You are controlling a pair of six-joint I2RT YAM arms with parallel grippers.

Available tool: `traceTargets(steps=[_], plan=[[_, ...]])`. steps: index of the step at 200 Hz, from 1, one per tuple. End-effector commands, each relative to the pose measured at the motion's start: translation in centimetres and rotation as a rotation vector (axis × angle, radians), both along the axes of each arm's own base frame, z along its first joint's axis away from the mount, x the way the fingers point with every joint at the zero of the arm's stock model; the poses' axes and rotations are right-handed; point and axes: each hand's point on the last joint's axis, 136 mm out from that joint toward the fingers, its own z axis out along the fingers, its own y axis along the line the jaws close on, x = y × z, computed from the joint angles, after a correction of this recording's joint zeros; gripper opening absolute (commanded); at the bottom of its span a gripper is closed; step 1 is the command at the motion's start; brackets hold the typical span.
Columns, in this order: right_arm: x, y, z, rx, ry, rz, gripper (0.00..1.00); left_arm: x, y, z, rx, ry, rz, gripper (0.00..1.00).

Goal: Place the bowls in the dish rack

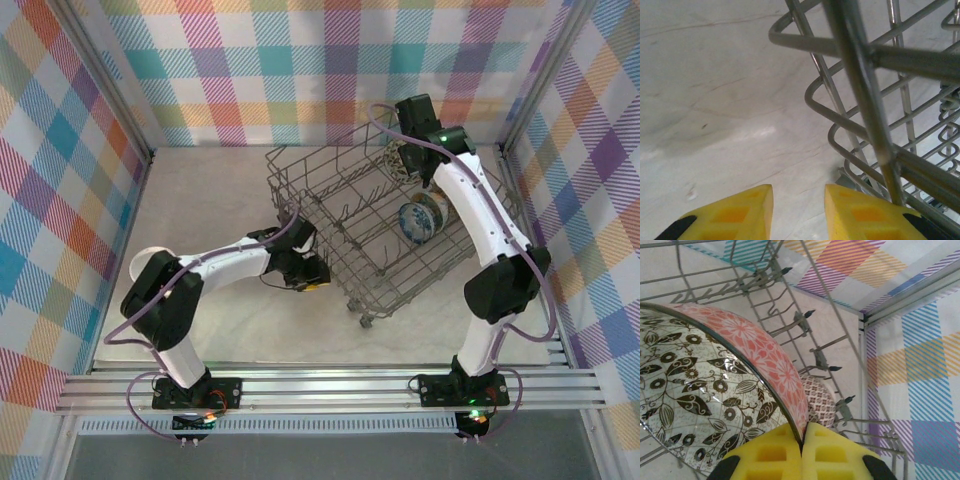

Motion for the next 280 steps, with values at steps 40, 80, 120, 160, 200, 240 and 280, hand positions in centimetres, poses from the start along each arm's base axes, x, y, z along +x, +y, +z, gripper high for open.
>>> traceTargets(steps=[40,80,120,160,200,240,280], plan=[[0.6,-1.3,0.9,0.022,-0.026,-0.042,0.0,4.0,-5.1,2.6,-0.135,-0.122,-0.022,0.42],[0.5,-1.9,0.6,0.018,-0.013,-0.065,0.0,4.6,-5.4,2.5,-0.128,-0.142,-0.026,0.44],[0.0,-2.7,0.9,-0.023,-0.008,-0.086,0.0,5.5,-7.4,3.2,-0.178,-0.155,-0.055,0.45],[-1.7,-4.7,1.1,-0.12,-0.01,-0.147,0.0,6.4,-8.3,4.1,-0.194,-0.193,-0.079,0.46],[-3.8,-5.5,0.9,-0.254,-0.002,-0.167,0.0,5.8,-7.5,5.1,-0.188,-0.216,-0.091,0.5],[-6.6,-5.9,1.0,-0.337,-0.006,-0.188,0.0,4.2,-5.9,6.2,-0.146,-0.235,-0.141,0.53],[-8.6,-6.3,-0.6,-0.385,0.017,-0.234,0.0,3.5,-5.1,7.2,-0.142,-0.285,-0.173,0.54]])
